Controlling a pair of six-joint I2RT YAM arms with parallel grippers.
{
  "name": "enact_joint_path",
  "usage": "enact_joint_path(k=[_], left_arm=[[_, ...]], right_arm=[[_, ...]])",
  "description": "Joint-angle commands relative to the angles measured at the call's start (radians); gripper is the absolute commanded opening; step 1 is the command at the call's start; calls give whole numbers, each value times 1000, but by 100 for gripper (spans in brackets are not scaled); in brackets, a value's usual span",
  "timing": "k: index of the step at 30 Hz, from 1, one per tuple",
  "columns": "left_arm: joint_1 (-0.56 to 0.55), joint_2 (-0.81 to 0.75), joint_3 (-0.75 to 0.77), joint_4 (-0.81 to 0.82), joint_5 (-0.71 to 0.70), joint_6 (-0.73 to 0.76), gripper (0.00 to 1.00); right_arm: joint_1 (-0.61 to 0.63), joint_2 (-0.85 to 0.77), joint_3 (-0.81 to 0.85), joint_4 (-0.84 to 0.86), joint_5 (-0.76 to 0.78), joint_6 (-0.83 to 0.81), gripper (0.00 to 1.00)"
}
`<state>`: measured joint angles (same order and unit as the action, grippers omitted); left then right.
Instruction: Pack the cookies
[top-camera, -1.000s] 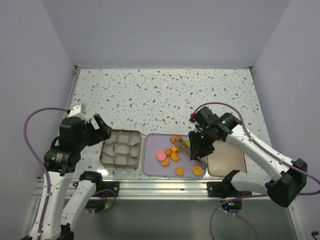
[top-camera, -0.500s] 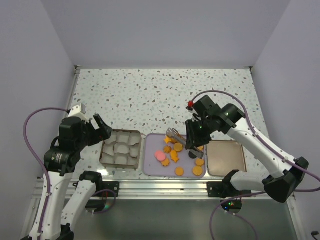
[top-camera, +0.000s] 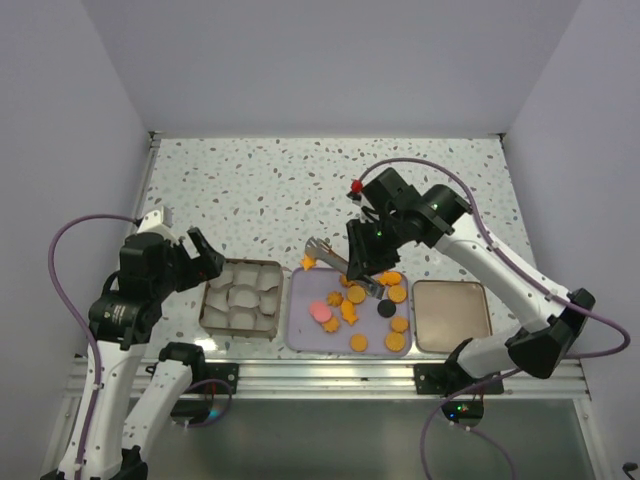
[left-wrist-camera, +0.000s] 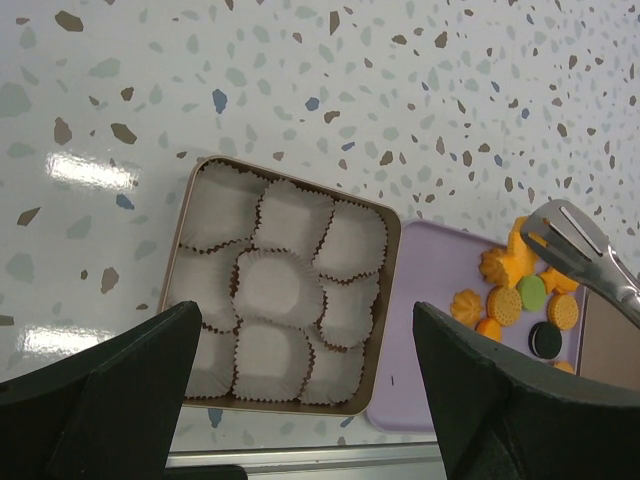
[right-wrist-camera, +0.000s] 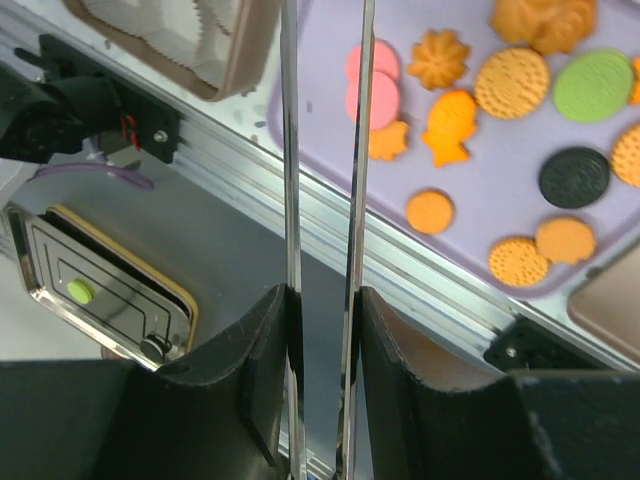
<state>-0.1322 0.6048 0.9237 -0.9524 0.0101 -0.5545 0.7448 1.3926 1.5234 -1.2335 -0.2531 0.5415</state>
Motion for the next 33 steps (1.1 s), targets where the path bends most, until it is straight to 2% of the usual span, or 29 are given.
enact_joint_path(k=[1,8,19,26,30,33], left_arm=[[-3,7,44,3,-7,28,92],[-3,13,66,-2,-33,30,93],[-3,-10,73,-42,-65,39,93],[-3,-31,66,-63,-94,47,94],[-3,-20,66,-59,-93,50,94],[-3,-5,75,-51,-90,59,94]], right_arm=[[74,72,99,60,-11,31,24],[189,221,190,129,18,60,23],[217,425,368,108,61,32,22],[217,431,348,100,86,26,34],[215,433,342,104,94,25,45],[215,444,346,103,94,21,47]])
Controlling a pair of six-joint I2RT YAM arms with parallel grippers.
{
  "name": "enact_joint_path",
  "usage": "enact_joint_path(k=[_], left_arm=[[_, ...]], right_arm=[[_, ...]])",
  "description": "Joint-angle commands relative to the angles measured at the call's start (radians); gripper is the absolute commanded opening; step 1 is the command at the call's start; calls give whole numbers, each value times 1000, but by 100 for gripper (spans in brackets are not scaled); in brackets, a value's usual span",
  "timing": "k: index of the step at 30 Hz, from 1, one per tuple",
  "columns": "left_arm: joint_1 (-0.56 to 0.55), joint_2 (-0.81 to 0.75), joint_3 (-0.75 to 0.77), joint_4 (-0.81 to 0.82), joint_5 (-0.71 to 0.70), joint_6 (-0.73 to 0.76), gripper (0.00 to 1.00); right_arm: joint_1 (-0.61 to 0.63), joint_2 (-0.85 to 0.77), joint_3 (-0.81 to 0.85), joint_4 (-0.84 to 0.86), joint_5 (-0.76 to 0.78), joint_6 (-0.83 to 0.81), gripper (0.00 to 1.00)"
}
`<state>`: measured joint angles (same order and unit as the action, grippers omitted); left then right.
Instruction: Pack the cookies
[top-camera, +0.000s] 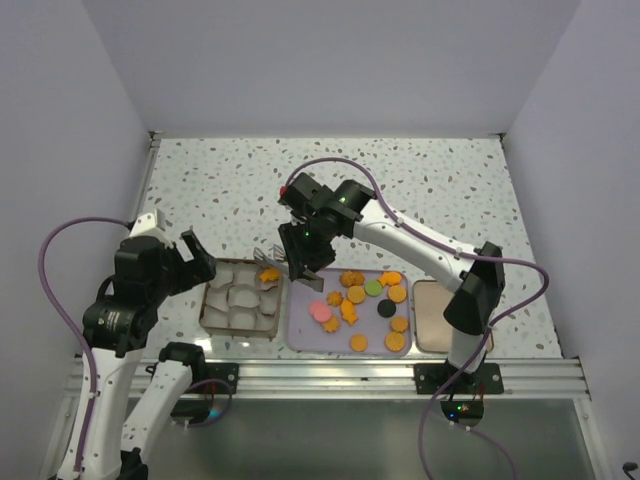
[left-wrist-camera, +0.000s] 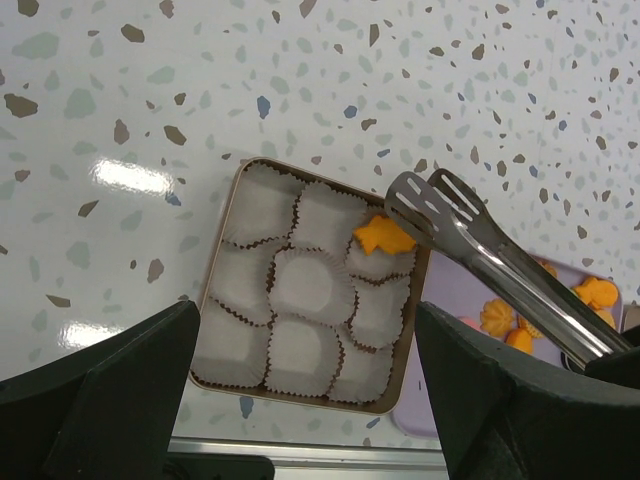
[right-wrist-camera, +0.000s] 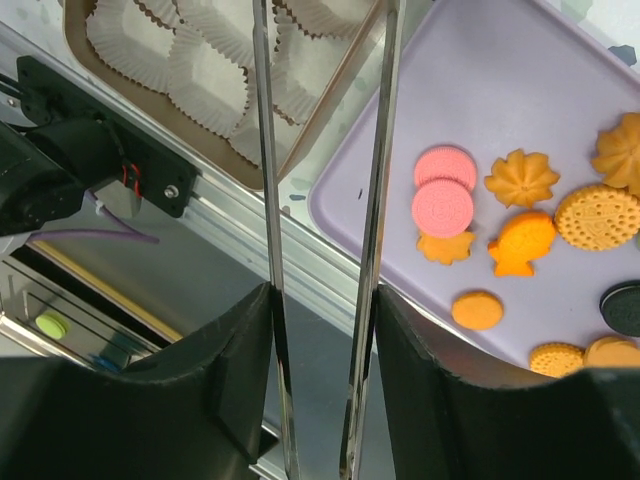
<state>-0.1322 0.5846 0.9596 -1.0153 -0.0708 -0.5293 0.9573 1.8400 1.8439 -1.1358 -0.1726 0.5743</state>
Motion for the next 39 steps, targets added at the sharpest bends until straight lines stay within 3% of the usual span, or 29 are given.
enact_joint_path(k=[1,13,28,39], left_arm=[[-3,18,45,11,-9,37,95],[-3,46,54,35,2,46,95],[-3,60,51,63,19,57,95],[-3,54,54,50,45,57,95]], right_arm=[[4,-4,29,5,15,-10,47],[3,-126,15,-76,116,-10,48],[-3,-453,-261,-137,199,64,49],[-5,-544,-420,-148,298,105,49]])
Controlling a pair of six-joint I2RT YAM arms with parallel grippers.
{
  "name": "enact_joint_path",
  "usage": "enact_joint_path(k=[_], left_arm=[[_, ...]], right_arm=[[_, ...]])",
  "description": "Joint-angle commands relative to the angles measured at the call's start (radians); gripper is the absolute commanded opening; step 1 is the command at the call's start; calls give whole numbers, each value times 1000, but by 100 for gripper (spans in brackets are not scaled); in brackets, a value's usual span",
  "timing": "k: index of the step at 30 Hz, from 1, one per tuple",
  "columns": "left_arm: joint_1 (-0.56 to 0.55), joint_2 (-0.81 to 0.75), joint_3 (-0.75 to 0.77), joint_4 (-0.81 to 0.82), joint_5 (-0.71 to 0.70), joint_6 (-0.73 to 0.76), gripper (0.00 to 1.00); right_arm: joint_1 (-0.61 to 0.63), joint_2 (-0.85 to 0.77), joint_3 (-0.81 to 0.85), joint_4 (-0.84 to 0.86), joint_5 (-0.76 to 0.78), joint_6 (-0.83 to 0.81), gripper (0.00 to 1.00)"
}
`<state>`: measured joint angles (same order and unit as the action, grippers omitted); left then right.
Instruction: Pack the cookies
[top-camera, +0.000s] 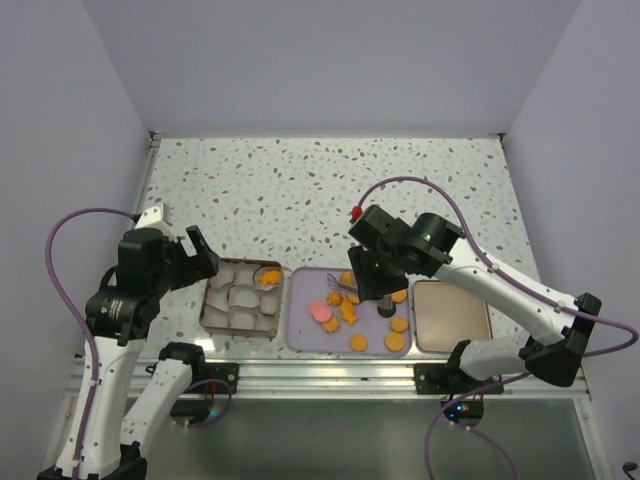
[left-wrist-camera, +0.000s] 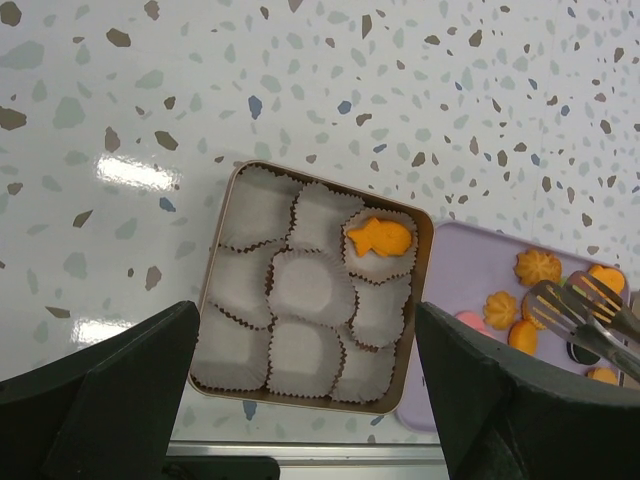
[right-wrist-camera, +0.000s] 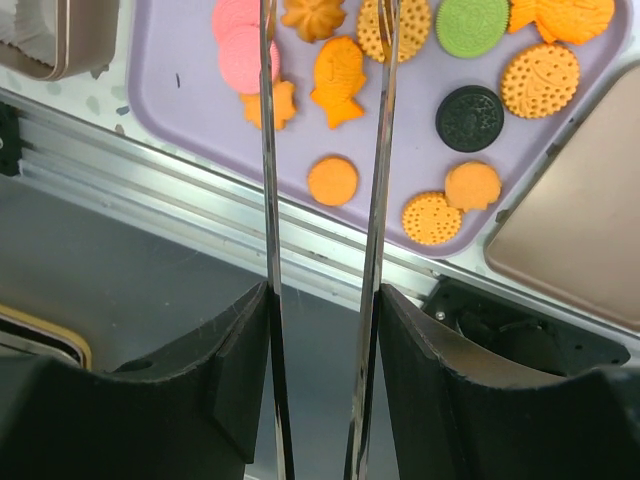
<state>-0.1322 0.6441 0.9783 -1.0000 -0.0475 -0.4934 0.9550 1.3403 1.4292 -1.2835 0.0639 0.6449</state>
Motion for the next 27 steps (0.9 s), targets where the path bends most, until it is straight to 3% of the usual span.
enact_joint_path(k=[1,27], left_arm=[[-3,-11,36,34,23,21,95],[-3,-69,31,-34,11,9,95]], right_arm=[[-5,-44,-9,3,69,42,49],[-18,63,-24,56,96,13,48]])
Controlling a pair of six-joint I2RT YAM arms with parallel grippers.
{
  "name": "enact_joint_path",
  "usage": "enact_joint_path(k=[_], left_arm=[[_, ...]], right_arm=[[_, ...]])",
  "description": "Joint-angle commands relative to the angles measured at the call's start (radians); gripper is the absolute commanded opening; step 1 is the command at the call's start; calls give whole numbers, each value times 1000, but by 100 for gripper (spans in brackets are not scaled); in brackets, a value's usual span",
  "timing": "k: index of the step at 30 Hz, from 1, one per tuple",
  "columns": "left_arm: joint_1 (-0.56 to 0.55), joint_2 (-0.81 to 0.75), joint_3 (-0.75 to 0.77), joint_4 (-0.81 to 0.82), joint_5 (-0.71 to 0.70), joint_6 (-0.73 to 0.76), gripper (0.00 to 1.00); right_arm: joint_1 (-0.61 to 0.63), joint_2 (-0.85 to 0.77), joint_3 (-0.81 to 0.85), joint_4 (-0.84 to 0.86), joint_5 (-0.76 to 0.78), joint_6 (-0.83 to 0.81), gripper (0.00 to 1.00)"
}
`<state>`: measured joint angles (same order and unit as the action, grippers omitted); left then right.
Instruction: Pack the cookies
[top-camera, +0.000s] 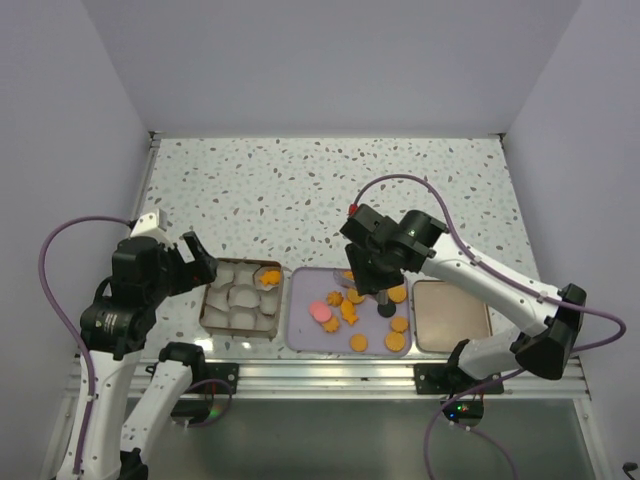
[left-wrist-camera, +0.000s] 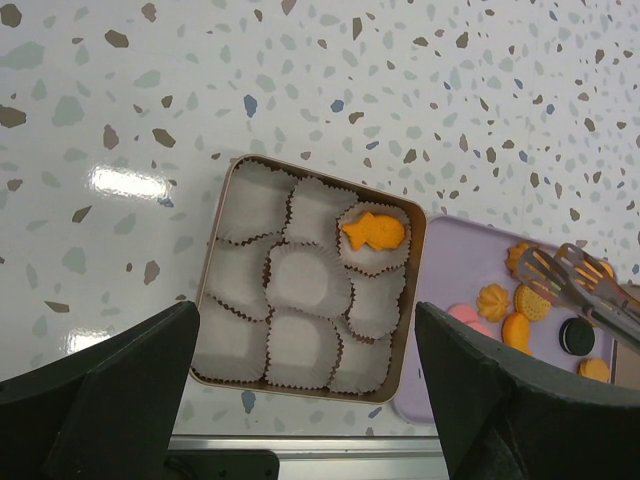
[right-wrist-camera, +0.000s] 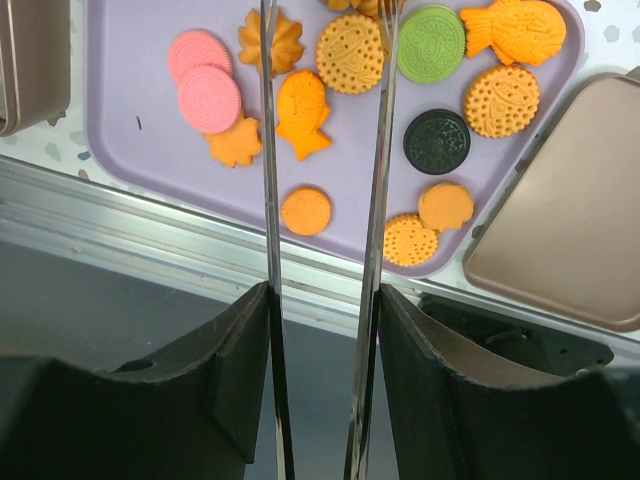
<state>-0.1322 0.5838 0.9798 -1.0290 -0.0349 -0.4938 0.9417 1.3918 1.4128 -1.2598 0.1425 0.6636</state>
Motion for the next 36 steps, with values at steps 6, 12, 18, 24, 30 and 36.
enact_joint_path(k=[6,12,18,24,30,36], left_arm=[[-3,-6,34,-6,-13,12,95],[-3,-9,28,-9,-20,18,95],[-3,-1,23,1,-22,21,95],[-3,11,22,17,-23,23,95],[-3,17,26,21,-31,32,95],[-3,24,26,27,-34,44,95]], right_arm=[[-6,45,-9,46,14,-13,48],[-7,67,-3,65,-1,-16,47],[-7,87,15,68,-9,-21,44],[-7,107,25,88,-43,-24,41],[-6,130,41,109,-64,-24,38],[-6,141,58,120,-75,-21,34]])
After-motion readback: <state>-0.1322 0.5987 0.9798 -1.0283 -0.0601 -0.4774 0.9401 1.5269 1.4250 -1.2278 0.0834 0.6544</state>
